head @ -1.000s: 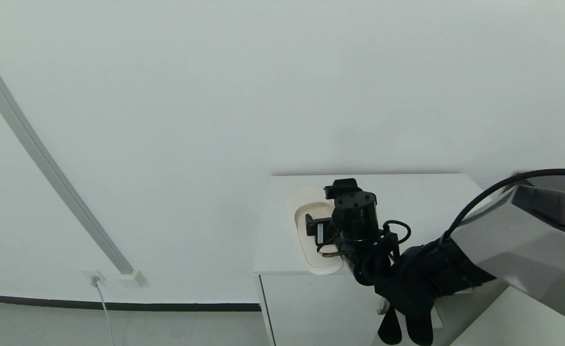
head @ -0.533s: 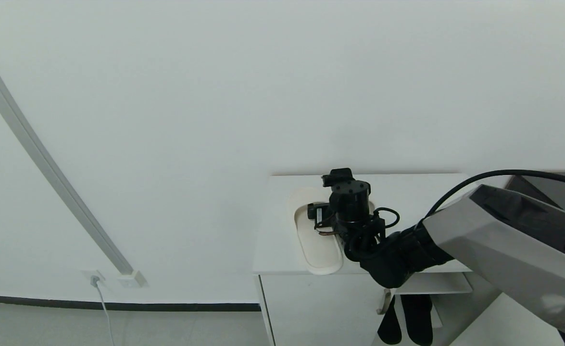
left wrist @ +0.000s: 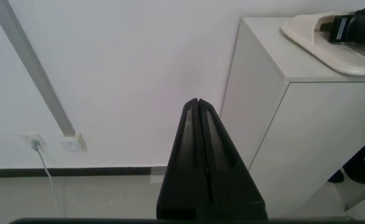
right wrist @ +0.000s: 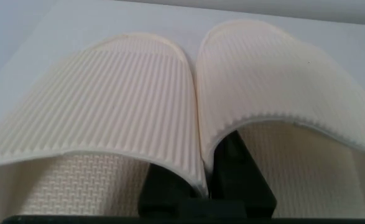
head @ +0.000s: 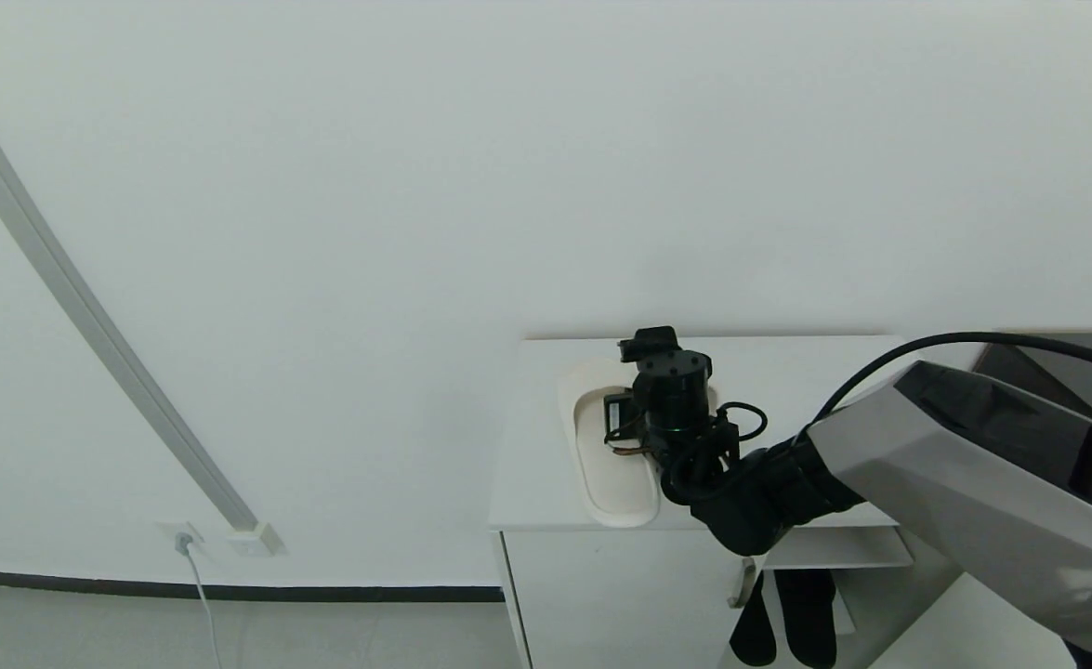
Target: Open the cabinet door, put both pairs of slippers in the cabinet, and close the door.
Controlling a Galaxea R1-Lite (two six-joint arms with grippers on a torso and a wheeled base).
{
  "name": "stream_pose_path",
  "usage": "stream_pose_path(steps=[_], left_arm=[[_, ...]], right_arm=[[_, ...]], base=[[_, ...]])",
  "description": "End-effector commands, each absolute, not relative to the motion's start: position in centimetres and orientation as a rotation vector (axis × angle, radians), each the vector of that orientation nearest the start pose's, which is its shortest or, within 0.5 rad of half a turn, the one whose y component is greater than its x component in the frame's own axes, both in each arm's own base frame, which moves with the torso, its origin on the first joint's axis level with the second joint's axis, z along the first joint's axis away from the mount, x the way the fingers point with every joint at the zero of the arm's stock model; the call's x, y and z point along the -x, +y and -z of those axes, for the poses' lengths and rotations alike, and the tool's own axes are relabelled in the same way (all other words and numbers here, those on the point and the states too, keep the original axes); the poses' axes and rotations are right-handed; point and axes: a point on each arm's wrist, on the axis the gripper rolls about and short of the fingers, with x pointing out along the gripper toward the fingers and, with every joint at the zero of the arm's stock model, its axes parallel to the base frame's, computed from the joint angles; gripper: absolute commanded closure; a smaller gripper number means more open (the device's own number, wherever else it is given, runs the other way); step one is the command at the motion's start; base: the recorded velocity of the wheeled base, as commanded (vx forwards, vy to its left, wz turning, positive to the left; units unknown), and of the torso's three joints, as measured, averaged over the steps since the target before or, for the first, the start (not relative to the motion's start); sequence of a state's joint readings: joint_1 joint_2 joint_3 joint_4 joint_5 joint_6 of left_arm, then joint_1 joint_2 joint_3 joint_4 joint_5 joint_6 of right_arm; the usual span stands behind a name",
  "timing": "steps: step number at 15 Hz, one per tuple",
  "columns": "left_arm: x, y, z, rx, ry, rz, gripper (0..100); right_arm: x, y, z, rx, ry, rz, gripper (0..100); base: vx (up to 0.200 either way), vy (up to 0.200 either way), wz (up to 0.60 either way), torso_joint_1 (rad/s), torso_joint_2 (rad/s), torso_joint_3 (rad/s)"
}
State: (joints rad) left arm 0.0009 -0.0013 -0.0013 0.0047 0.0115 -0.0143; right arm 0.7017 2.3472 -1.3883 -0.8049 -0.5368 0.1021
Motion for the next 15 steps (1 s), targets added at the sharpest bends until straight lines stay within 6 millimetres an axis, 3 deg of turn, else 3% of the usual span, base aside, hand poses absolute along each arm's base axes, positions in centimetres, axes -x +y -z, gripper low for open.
stream_pose_path(steps=[1,3,5,6,8,12,15], left_arm=[[2.3,0.0,-7.5,0.015,0.003,-0.014,100],[2.3,0.0,-7.5,0.014,0.003,-0.014,100],[2.3,0.0,-7.5,0.011,0.005,-0.012,100],[2.3,0.0,-7.5,0.009,0.005,-0.014,100],[2.3,0.0,-7.5,0.009,0.003,-0.014,100],[2.3,0.0,-7.5,0.009,0.003,-0.012,100],[2.3,0.0,-7.5,0.011,0.003,-0.011,100]], right_arm=[[-36.6,29.5,-10.0,-0.015,0.131,-0.159,100],[-36.2,29.2,-11.6,-0.032,0.107,-0.16,100],[-34.1,27.6,-14.7,-0.05,0.089,-0.221,100],[-33.5,27.0,-15.3,-0.051,0.091,-0.245,100],[-28.9,23.7,-17.7,-0.052,0.114,-0.368,100],[-22.8,20.2,-18.8,-0.056,0.139,-0.433,100],[-21.3,19.0,-18.7,-0.064,0.157,-0.46,100]], base=[[0.0,0.0,0.0,0.0,0.0,0.0],[0.0,0.0,0.0,0.0,0.0,0.0],[0.0,0.0,0.0,0.0,0.0,0.0],[0.0,0.0,0.0,0.0,0.0,0.0],[0.0,0.0,0.0,0.0,0.0,0.0],[0.0,0.0,0.0,0.0,0.0,0.0],[0.0,0.0,0.0,0.0,0.0,0.0]])
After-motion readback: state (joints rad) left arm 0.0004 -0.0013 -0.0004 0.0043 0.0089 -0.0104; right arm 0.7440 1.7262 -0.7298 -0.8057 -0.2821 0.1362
